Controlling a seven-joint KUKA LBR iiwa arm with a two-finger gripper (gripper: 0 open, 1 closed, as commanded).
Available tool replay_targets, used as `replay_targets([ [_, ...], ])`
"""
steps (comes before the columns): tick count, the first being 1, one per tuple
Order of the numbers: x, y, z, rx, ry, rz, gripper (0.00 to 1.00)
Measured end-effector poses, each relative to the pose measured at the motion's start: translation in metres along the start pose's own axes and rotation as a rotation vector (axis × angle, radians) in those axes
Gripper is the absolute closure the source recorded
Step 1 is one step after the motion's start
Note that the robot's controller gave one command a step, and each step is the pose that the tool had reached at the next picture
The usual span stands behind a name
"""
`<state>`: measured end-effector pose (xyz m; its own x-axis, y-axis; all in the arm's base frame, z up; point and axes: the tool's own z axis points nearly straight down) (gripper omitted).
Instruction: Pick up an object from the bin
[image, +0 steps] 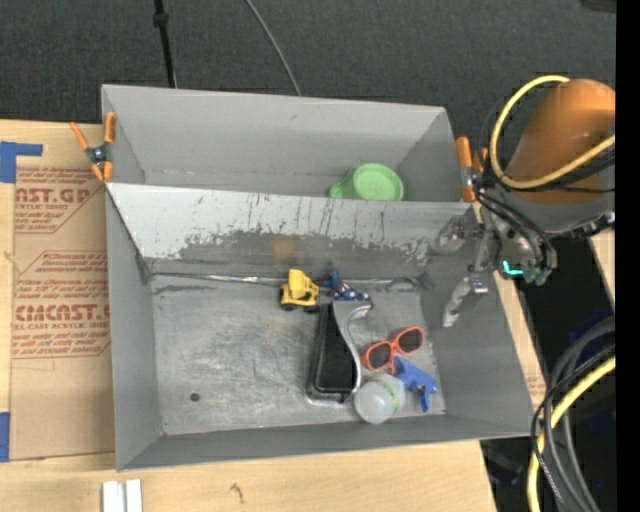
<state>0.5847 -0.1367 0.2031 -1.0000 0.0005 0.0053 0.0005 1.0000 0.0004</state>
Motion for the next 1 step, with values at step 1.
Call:
replay_targets([
  [1, -0.0017, 0.0005, -0.0045, 0.001, -0.007, -0.001, 0.0],
])
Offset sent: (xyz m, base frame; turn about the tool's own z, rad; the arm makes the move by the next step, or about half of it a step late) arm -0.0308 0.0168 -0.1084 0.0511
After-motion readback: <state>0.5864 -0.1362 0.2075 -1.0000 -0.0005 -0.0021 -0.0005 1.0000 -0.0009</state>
